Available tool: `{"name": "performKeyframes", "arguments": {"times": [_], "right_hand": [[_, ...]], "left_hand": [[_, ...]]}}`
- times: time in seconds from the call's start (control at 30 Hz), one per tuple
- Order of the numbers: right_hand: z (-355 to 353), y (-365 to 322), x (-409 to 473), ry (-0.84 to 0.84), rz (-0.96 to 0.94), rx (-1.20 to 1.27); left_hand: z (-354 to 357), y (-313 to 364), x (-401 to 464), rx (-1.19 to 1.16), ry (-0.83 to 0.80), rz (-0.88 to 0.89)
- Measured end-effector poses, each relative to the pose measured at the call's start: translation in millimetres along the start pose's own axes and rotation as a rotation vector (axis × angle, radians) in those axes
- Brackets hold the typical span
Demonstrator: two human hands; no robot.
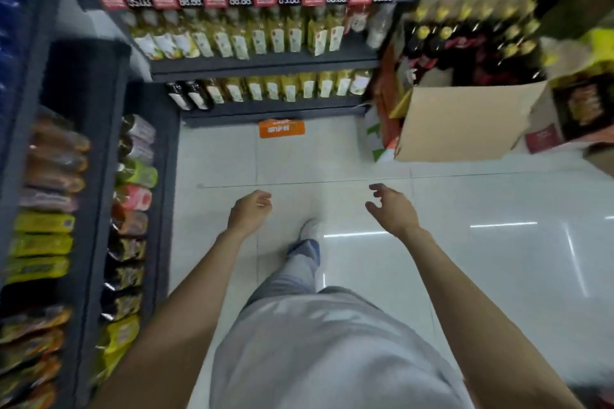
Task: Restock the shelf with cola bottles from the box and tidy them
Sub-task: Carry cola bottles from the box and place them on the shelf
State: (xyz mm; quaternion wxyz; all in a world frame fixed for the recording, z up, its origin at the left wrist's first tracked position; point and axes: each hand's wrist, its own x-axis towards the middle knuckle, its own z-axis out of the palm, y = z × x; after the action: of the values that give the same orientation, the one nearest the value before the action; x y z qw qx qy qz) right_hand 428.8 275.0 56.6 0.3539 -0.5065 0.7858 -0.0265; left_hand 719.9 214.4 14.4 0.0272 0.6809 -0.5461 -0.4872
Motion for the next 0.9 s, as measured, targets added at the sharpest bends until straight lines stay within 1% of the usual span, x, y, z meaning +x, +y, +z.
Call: {"name": "performKeyframes", "arguments": {"times": [0.1,0.2,0.3,0.4,0.5,0.57,0.63,0.67,0.73,0.77,0.83,0.9], "right_hand": [[-55.9,28.6,45.9,0.066,0.062,0.081],[-104.2,59.2,96.3,0.114,0.090,0.148],[-148.2,90.5,153.5,0.141,0.034,0.077],[-192.1,120.7,227.6,0.156,-0.066,-0.068],[-227.1,145.8,312.7,0.153,-0.117,-0.081],[-238.2,160.5,369.7,0.127,-0.146,-0.112],[-241.6,174.5,420.3,0.096,-0.200,-0.193],[-241.4,180.8,439.9,0.075,-0.220,-0.220],[-238.8,191.8,468.5,0.039,-0.250,-0.185],[-236.8,195.2,479.1,0.026,-0.262,-0.135],[-230.3,199.8,496.3,0.019,-0.281,-0.020],[-220.4,204.1,510.8,-0.003,-0.286,0.077]], "left_hand": [[10.5,75.7,37.4,0.019,0.038,0.045],[28.9,140.0,69.0,0.157,0.058,0.072],[56.2,196.4,102.6,0.229,0.084,0.058],[89.7,258.2,143.7,0.196,0.079,0.079],[126.3,313.9,187.3,0.065,0.125,0.074],[153.4,345.8,219.4,-0.025,0.170,0.056],[179.6,376.4,253.1,-0.084,0.205,0.074],[191.6,390.7,269.7,-0.093,0.216,0.091],[212.7,416.0,303.3,-0.072,0.250,0.140],[222.7,425.5,319.4,-0.029,0.277,0.163],[239.3,439.2,346.5,0.145,0.361,0.186],[249.5,447.4,364.1,0.326,0.456,0.158]]}}
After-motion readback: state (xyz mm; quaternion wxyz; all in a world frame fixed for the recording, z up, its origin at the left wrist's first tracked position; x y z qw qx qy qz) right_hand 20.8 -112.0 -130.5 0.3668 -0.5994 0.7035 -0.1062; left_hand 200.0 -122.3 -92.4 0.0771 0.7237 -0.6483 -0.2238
